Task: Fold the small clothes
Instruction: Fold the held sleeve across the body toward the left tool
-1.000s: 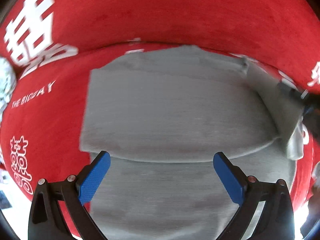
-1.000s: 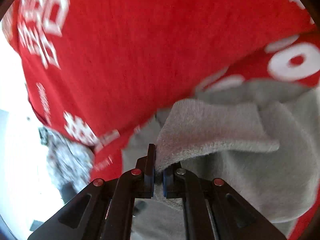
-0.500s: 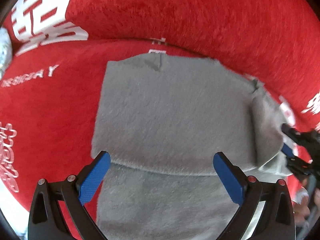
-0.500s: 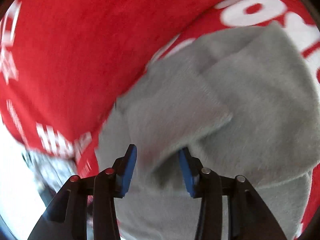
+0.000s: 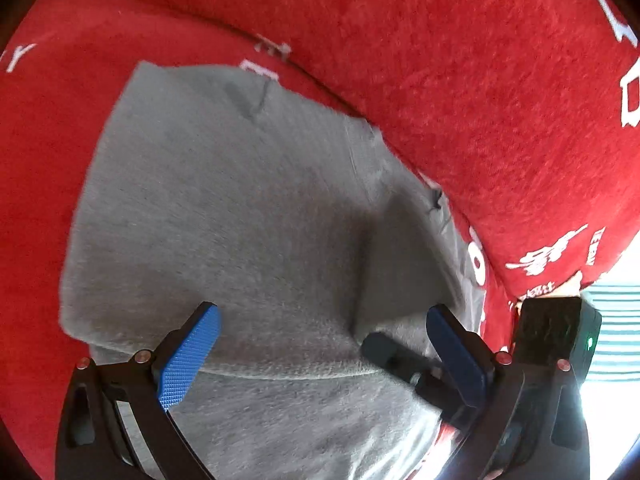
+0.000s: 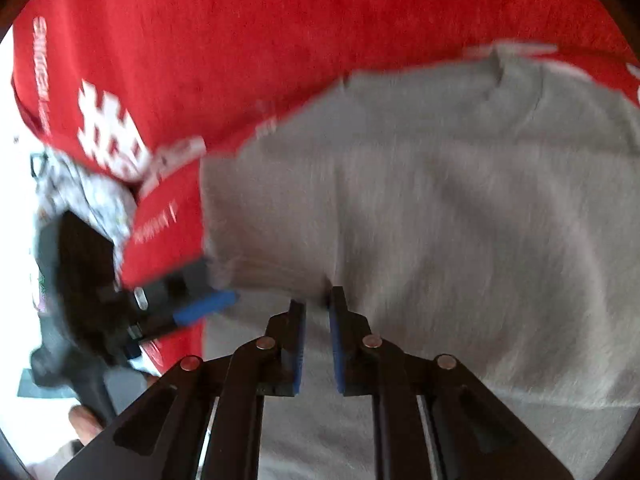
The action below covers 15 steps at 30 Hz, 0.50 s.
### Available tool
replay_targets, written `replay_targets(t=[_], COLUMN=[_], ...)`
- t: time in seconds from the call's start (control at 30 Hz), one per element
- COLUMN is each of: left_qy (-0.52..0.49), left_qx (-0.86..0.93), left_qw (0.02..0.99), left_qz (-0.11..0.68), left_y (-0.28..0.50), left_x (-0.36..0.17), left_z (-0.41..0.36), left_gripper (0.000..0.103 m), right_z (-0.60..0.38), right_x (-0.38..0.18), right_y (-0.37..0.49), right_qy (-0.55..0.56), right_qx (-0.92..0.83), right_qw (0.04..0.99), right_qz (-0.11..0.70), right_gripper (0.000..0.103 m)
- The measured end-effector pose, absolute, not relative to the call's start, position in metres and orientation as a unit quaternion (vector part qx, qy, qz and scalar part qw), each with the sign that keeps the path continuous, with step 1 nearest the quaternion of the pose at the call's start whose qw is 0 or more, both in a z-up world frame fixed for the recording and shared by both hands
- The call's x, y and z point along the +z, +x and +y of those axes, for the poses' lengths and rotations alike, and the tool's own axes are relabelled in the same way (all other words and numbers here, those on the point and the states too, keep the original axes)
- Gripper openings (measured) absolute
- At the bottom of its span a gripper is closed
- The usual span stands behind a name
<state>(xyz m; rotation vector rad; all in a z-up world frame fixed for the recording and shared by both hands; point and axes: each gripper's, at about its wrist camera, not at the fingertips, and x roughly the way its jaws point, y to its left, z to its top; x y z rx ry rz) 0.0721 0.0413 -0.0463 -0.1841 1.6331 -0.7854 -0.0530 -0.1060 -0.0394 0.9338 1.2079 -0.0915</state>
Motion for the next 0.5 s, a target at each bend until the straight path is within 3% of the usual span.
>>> replay_targets(t=[0.13,0.33,0.4,0.47,0.5], left_qy=[-0.061,-0.037,-0.029,-0.012,-0.012], left_qx=[-0.341,-0.343,-0.339,-0.328,-0.327], left_qw=[0.618,0.616,0.621,0.629,0.625], left_qz=[0.706,0.708,0.706,0.704,0.708], left_y=[0.07,0.062,0.061,0.061,0.062], left_x=[-0.047,-0.044,-0.043,-0.045,-0.046], left_z=[0.031,0.013,0.007,0.002,0.0], left_gripper=[0.103,0.103,0.098,0.066,0.028], right_z=[-0.124,-0.177,-0.196,-0.211,-0.216], right_x=[-0.035,-0.037,-0.038,-0.042,-0.046], right_y=[-0.108,-0.219,-0.254,-0.281,-0.29], right_qy=[0.462,0.577,0.616,0.657,0.676], right_qx=[-0.064,-0.177,-0.214,-0.242,-0.251], right_qw=[0.708,0.654,0.636,0.614,0.603], right_qz=[0.531,0.456,0.413,0.365,0.341], right_gripper=[0.047,0.047,0.047,0.047,0.047])
